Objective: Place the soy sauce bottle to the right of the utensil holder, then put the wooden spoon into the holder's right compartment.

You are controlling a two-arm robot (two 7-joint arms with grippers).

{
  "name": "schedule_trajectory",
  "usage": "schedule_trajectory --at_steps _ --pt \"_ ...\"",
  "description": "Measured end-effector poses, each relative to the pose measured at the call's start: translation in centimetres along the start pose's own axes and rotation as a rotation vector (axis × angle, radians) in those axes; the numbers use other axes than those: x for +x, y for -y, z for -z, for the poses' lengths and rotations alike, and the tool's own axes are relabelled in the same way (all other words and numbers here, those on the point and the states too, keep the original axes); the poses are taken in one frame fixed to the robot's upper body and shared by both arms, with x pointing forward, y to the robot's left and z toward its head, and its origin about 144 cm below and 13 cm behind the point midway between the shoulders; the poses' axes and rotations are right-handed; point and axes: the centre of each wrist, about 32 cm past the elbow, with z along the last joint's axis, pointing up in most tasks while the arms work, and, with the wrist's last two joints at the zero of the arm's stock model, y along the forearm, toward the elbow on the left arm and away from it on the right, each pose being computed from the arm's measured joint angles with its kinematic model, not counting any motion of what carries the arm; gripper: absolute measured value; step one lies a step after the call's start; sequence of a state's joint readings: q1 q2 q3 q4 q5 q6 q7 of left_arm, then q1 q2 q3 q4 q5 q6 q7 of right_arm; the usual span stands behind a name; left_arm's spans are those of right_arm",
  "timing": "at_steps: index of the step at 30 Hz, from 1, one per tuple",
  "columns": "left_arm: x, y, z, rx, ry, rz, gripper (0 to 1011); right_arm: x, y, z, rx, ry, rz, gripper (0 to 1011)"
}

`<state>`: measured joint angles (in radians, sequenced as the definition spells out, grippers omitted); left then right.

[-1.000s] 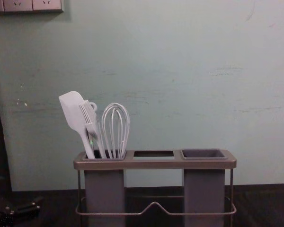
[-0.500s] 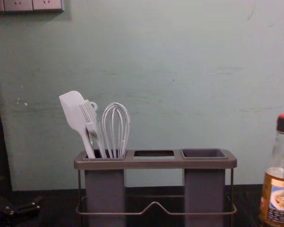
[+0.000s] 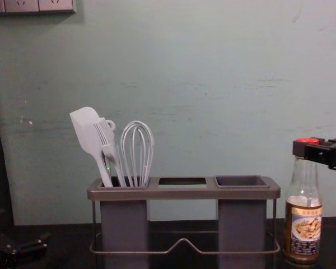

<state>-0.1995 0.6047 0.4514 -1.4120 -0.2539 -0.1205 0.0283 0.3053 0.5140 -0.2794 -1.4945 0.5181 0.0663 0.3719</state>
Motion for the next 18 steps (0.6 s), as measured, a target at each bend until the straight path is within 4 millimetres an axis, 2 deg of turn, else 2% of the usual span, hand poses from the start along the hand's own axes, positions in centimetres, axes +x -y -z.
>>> schedule_trajectory --at_steps 4,13,18 --pt "0.0 0.0 0.0 0.000 0.000 0.000 1011 -0.1 -0.5 0.4 -0.008 -0.006 0.003 392" --pt "0.0 0.0 0.0 0.000 0.000 0.000 1011 -0.2 -1.7 2.8 -0.003 -0.033 -0.012 392" --pt "0.0 0.0 0.0 0.000 0.000 0.000 1011 -0.2 -1.8 3.3 -0.007 -0.024 -0.021 392"
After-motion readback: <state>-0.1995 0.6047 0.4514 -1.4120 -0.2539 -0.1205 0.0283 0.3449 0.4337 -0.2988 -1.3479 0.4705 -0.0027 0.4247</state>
